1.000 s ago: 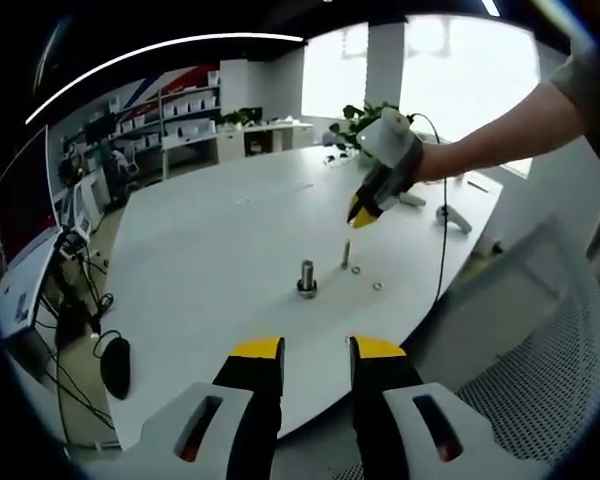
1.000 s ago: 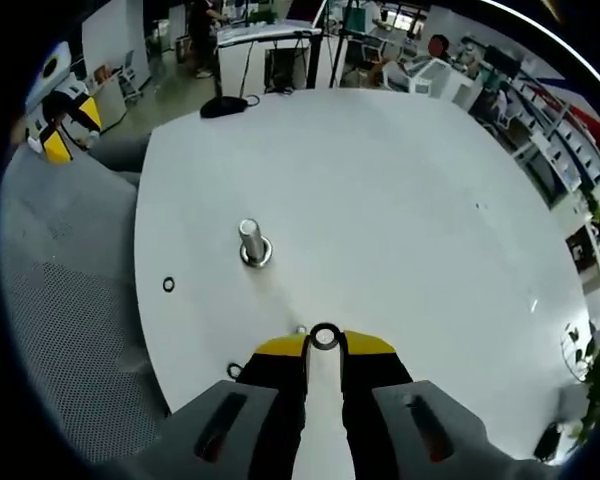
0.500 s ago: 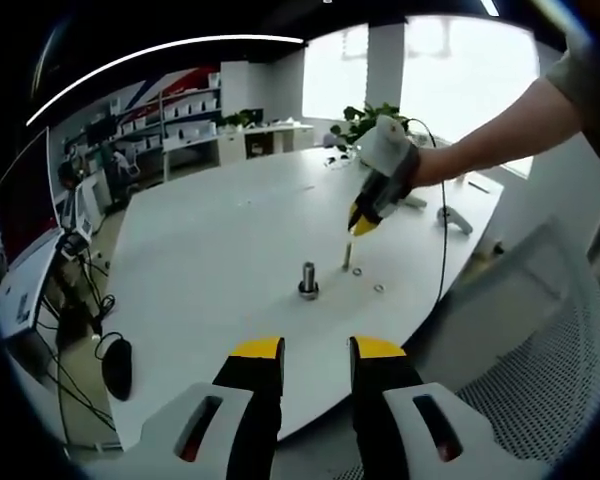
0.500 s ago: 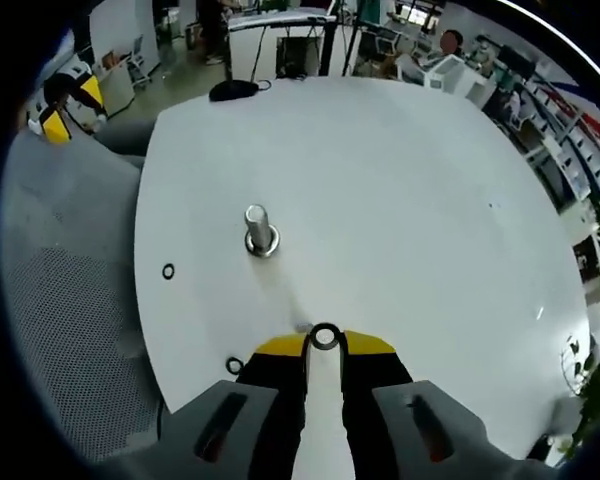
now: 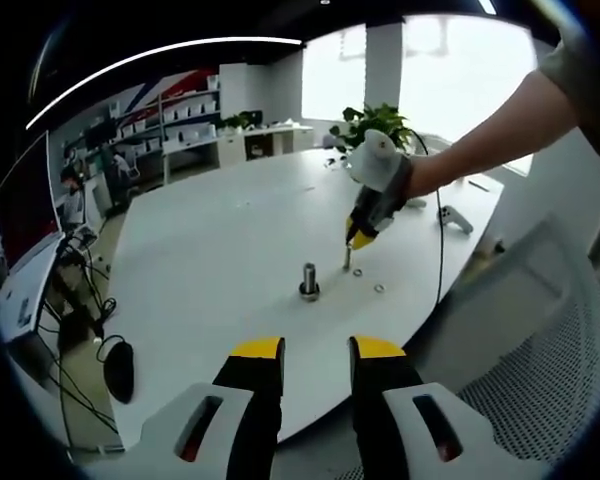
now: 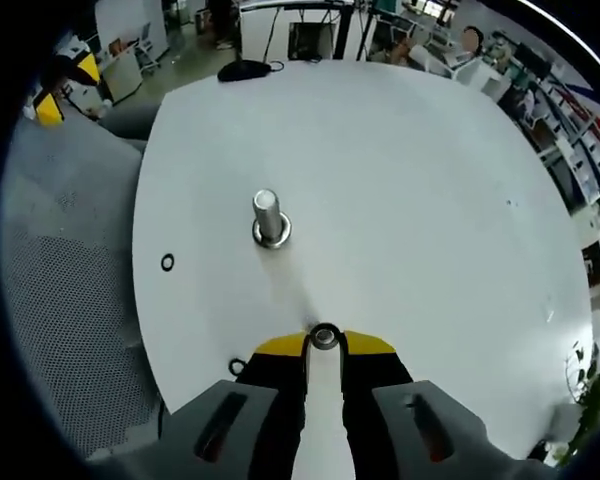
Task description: Place the washer onto the threaded stud by aligning its center hole with the stud, sliding it down to the base, and recovering from edge contact or off-axis alignment until the washer reaches the visible bottom stop.
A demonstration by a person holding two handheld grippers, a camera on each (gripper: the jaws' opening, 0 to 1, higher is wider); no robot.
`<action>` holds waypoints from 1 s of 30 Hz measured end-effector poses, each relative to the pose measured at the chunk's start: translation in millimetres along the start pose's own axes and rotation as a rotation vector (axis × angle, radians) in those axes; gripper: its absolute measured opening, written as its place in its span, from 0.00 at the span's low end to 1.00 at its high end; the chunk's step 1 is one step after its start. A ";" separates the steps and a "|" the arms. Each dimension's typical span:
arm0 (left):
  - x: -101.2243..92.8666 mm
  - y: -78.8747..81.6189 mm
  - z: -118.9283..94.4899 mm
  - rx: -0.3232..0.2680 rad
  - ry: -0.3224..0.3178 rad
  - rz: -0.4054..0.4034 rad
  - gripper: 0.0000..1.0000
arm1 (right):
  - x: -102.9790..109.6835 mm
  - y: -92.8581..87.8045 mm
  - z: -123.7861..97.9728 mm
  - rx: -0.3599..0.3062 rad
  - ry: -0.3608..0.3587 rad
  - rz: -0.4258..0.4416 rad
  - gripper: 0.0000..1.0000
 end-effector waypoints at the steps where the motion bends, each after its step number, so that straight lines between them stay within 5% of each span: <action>1: -0.2 0.1 0.2 -0.001 -0.002 0.001 0.24 | 0.2 -1.5 2.5 0.006 0.000 -0.004 0.13; 30: -2.8 -7.6 3.5 0.043 -0.022 -0.009 0.23 | 6.1 -23.0 48.7 0.085 0.038 0.078 0.14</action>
Point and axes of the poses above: the point that each gripper's makers call its tool centre point, and the gripper's own axes: z roughly forward along the fingers, x roughly to its left, y roughly out of its top, the point moved 1 cm from there along -z, roughly backward along the fingers, and after that the axes turned 6 degrees about -y, right-handed, at the moved point
